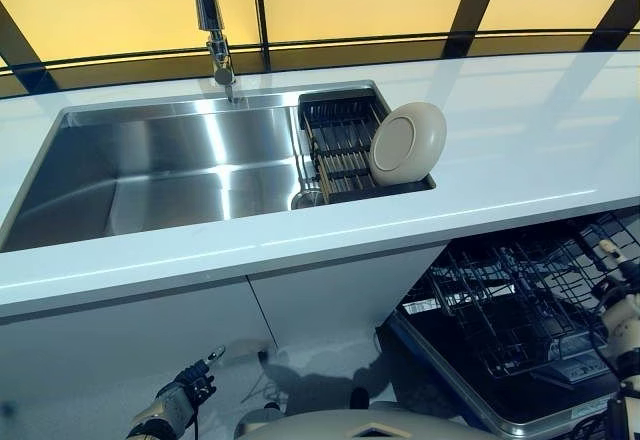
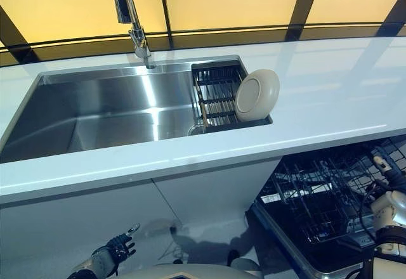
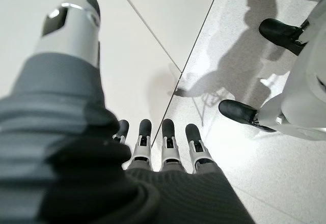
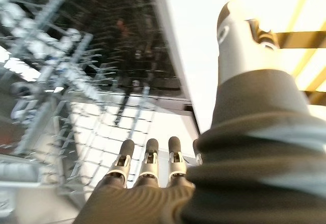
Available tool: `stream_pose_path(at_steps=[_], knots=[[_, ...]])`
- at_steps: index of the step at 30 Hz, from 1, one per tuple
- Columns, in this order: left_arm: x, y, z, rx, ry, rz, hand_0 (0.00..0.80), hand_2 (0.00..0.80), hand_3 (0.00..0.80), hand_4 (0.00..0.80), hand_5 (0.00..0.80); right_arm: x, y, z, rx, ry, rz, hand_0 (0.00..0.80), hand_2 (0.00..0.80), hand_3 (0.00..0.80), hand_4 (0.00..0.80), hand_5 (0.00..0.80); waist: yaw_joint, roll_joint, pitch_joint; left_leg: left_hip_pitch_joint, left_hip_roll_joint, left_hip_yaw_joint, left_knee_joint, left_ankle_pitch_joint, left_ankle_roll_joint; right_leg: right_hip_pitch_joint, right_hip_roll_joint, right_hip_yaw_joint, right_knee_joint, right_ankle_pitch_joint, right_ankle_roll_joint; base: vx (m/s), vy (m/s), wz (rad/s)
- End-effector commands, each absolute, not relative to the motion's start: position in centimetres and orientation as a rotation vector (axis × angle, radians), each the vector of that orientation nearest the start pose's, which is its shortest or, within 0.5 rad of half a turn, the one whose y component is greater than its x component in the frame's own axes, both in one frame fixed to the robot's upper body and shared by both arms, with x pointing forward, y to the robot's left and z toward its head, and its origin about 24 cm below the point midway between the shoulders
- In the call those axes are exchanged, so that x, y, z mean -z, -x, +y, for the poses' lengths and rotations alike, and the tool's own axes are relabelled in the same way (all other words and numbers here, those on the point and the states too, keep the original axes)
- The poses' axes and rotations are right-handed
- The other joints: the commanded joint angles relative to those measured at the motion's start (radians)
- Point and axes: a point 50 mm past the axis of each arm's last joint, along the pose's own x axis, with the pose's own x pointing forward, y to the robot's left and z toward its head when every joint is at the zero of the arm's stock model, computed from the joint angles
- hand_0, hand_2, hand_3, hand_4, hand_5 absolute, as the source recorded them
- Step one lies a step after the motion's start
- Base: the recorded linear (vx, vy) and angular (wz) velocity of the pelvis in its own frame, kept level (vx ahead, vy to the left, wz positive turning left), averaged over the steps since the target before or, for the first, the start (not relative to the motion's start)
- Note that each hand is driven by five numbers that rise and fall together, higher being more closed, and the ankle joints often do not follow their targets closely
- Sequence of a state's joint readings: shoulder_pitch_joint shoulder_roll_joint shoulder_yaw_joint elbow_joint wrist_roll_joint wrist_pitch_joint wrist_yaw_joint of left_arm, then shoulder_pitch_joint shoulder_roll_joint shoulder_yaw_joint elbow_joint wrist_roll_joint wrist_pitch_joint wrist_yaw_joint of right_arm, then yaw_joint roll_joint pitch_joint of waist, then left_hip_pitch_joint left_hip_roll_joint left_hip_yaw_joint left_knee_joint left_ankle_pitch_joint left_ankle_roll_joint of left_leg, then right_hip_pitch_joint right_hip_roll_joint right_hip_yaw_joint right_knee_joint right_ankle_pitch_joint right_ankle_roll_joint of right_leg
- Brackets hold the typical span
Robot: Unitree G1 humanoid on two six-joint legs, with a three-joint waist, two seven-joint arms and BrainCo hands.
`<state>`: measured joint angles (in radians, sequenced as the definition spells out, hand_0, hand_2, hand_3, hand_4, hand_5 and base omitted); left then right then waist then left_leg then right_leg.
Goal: Take plates into dishwasher
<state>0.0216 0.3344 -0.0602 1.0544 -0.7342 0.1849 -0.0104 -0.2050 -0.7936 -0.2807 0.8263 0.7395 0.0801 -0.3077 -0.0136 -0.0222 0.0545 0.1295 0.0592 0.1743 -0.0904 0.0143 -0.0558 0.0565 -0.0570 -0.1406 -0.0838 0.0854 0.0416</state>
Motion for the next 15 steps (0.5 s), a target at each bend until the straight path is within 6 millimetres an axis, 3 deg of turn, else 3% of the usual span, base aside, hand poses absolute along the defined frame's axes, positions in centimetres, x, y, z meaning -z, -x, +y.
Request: stream_pose_path(at_steps=[1,9,15], knots=[[14.2,-12.0,26.5,-0.448,0.376,1.108,0.0,0.0,0.0,0.0,0.0,-11.8,-23.7,-44.6,1.004,-0.099,0.05,0.0,0.0,0.0,0.0,0.0,-0.001,-0.004,-0.012,-0.011,-0.051,-0.008,0.01,-0.076,0.075,0.007,-0.026,-0.016,0.089,-0.107,0.054,0.0,0.0,0.0],[14.6,-11.1,26.1,-0.42,0.353,1.118,0.0,0.0,0.0,0.0,0.0,-18.6,-25.6,-44.3,0.994,-0.063,-0.168,0.0,0.0,0.0,0.0,0.0,0.008,-0.008,-0.019,-0.01,-0.054,-0.013,0.012,-0.078,0.071,0.01,-0.029,-0.019,0.087,-0.105,0.055,0.0,0.008,-0.03],[14.7,-11.0,25.7,-0.408,0.328,1.131,0.0,0.0,0.0,0.0,0.0,-24.3,-27.6,-42.4,0.832,0.022,-0.327,0.0,0.0,0.0,0.0,0.0,0.022,-0.023,-0.025,-0.013,-0.058,-0.022,0.013,-0.076,0.069,0.011,-0.031,-0.028,0.087,-0.106,0.055,0.0,0.0,0.0]])
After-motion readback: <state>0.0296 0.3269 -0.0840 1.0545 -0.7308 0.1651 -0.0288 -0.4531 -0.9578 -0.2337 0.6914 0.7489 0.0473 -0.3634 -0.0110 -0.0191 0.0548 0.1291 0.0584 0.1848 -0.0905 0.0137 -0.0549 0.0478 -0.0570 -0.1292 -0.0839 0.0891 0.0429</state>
